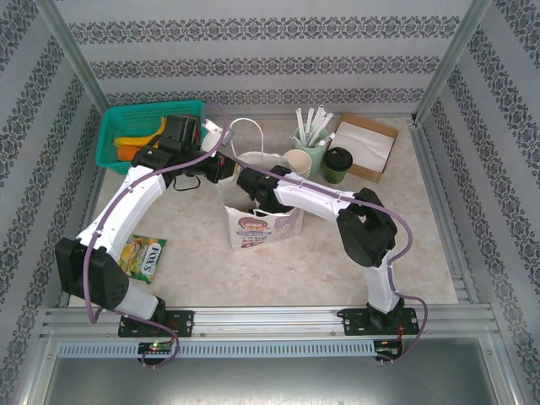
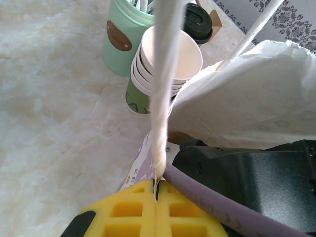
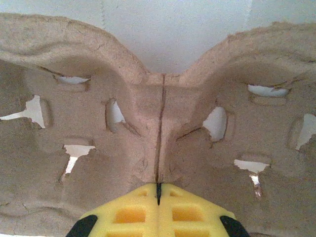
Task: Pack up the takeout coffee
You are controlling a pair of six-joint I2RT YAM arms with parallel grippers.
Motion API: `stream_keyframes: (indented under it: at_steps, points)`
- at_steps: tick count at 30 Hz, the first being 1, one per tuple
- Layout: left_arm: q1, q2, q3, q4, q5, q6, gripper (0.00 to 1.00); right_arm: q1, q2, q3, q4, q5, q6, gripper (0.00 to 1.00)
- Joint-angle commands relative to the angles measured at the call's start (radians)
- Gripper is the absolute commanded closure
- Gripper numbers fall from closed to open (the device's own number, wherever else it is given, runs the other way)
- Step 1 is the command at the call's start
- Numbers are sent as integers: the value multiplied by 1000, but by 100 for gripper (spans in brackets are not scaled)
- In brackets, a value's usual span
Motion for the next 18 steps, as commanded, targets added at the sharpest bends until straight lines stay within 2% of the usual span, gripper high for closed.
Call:
stream_keyframes:
  at_steps: [1,8,14,18]
  points:
    - [-8,-22,-3,29,31,-3,98,3,10,9,-14,18,-37,100]
    - [-9,-22,-2,30,47,-1,97,9,-71,48,16,54,-50,94]
    - [-10,-21,0,27,57,-1,97,3,-73,-10,134,144,-8,97]
    - [-11,-21,3,21,58,-1,97,3,-40,-47,179,161,20,99]
